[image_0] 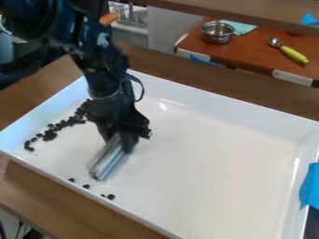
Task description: Sweep into pile
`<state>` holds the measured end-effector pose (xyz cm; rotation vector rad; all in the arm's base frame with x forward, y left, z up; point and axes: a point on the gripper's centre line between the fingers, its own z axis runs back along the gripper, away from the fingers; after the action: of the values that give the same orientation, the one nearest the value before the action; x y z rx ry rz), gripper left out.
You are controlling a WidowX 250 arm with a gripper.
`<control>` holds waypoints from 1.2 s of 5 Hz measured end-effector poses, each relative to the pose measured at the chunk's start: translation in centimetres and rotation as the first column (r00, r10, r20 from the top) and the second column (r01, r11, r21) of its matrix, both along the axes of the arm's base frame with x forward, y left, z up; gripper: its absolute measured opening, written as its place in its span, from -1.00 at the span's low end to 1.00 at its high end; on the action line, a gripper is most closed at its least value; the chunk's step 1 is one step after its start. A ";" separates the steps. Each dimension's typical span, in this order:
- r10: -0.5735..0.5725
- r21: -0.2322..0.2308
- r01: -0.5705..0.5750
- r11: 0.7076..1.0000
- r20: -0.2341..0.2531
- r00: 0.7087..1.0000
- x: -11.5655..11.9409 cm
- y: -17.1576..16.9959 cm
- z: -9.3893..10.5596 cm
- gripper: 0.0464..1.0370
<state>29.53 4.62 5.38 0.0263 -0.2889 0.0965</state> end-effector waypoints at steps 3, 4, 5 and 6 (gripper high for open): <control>-0.025 0.119 0.030 0.992 -0.045 0.999 -1.0 5.3 0.4 -0.33; 0.011 0.033 -0.010 0.999 -0.024 1.000 -1.4 3.7 2.0 -0.33; 0.051 -0.068 -0.052 0.996 -0.025 0.998 -0.9 -0.3 3.9 -0.33; 0.057 -0.069 -0.058 0.996 -0.020 0.998 0.9 -5.2 5.3 -0.33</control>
<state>30.46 -0.58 10.65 -0.0333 -0.2668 0.1635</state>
